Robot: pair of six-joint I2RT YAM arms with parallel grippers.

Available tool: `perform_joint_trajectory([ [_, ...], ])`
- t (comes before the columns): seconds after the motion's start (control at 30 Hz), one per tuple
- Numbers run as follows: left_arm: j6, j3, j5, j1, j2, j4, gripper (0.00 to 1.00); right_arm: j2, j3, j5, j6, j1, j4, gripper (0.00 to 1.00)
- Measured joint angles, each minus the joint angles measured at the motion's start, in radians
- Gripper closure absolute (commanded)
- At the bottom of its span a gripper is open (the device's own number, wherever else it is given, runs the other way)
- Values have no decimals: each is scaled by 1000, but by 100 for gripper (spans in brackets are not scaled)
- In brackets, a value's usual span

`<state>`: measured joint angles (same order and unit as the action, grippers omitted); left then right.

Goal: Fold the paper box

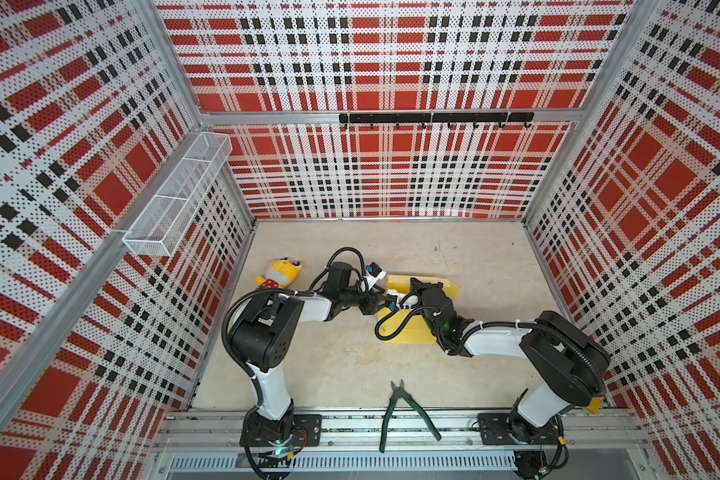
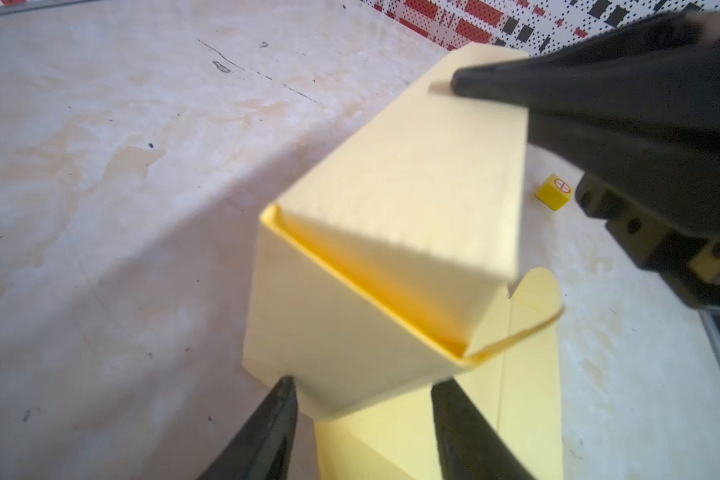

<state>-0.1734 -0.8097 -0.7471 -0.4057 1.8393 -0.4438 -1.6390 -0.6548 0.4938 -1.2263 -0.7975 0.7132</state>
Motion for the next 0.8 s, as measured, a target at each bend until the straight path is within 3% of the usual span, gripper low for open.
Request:
perform_joint_trajectory([
  [0.37,89,98,59,-15,3,-321,51,-163,37,99,-118,-39,261,100],
  [0.67,103,144,134,-46,35,-476,50,-180,36,125,-137,-42,293,100],
  [0.8,102,180,180,-61,52,-554,55,-183,36,129,-140,-47,293,100],
])
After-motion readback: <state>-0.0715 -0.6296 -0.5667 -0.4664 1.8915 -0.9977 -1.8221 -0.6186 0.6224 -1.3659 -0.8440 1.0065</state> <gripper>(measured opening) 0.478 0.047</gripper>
